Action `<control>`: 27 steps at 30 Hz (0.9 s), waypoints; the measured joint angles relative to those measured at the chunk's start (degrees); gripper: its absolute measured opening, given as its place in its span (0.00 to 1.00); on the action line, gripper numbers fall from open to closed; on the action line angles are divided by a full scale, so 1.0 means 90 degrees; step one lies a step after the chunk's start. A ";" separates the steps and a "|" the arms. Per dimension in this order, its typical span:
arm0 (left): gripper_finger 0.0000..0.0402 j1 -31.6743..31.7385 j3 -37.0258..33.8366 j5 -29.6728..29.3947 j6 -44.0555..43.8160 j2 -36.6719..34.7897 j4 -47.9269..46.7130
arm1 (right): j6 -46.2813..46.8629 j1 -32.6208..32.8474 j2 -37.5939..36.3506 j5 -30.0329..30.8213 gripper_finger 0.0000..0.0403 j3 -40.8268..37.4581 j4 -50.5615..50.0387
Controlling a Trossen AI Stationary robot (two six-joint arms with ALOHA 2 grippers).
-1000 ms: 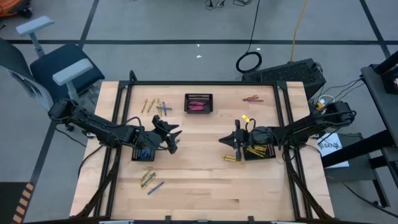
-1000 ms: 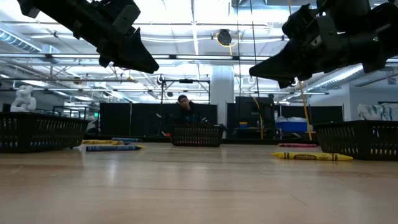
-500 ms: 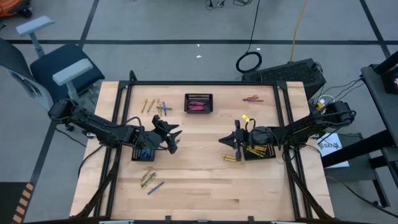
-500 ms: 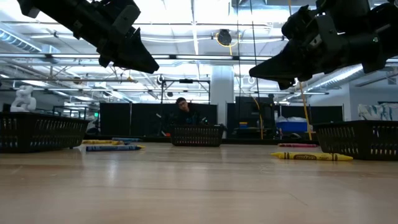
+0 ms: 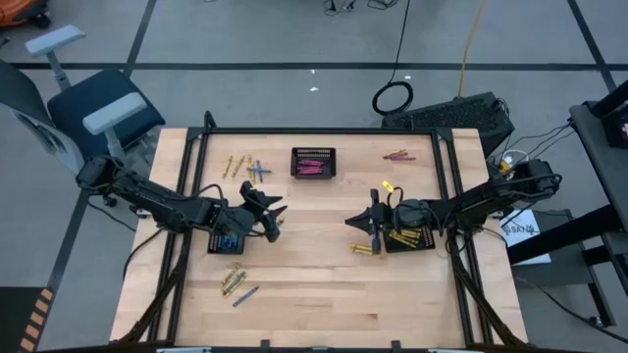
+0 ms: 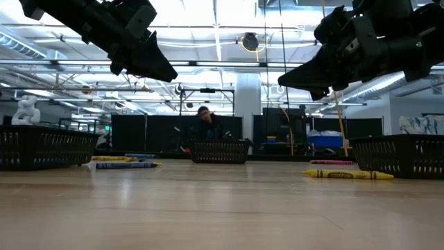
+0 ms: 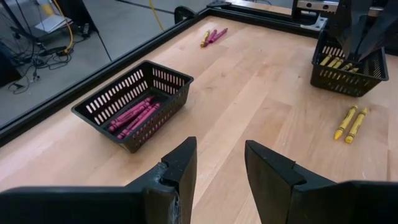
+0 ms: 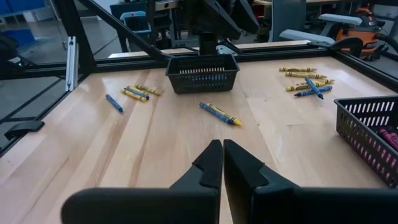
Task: Sort crayons
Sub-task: Put the blue crayon into the bottom left black bin
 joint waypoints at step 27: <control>0.34 0.0010 0.0000 -0.0168 0.0075 0.0000 0.0269 | -0.0001 0.0000 0.0000 -0.0002 0.00 0.0007 0.0000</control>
